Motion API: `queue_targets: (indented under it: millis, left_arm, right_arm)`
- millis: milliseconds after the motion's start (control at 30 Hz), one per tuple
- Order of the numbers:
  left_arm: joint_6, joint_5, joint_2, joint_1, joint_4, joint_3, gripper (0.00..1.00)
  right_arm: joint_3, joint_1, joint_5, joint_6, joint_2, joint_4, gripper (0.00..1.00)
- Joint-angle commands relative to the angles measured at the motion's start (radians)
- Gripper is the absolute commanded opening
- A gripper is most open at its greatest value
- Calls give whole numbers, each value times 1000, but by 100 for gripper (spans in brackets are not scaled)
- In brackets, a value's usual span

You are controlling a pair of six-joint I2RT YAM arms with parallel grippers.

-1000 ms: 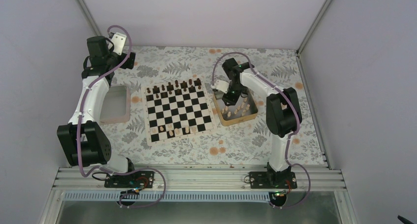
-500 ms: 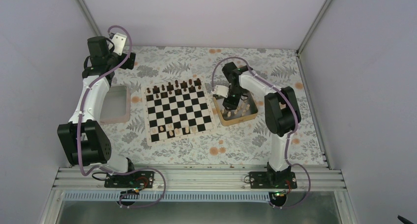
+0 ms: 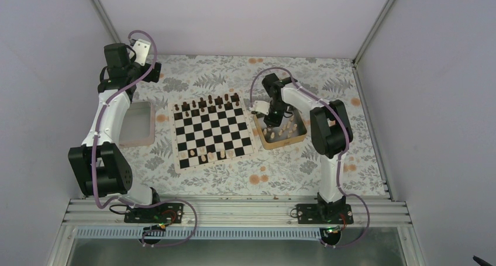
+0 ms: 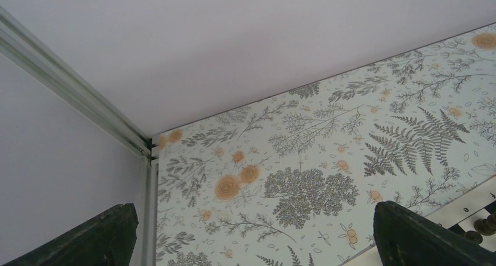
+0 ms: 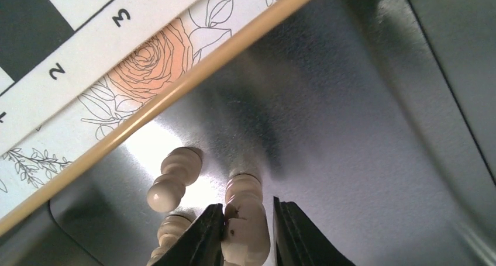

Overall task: Set up the chess pieces on the board
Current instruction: Pick up the chess piece from the storage box, then place the chess piece on the chessboard.

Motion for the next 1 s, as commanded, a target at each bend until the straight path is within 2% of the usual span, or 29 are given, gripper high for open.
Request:
queue_targets:
  millis: [0, 233, 467, 733, 967]
  left_arm:
    - [9, -1, 4, 0, 12, 19, 100]
    - [3, 11, -4, 0, 11, 19, 100]
    - [1, 14, -24, 1, 15, 19, 100]
    - [-4, -66, -24, 2, 13, 35, 100]
    - [3, -107, -25, 3, 12, 46, 100]
  right_arm:
    - [37, 4, -3, 2, -31, -14, 22]
    - [126, 37, 38, 26, -94, -99, 17]
    - [282, 194, 92, 58, -97, -180, 14]
    - [521, 497, 113, 80, 43, -188, 13]
    - [660, 663, 109, 41, 233, -181, 13]
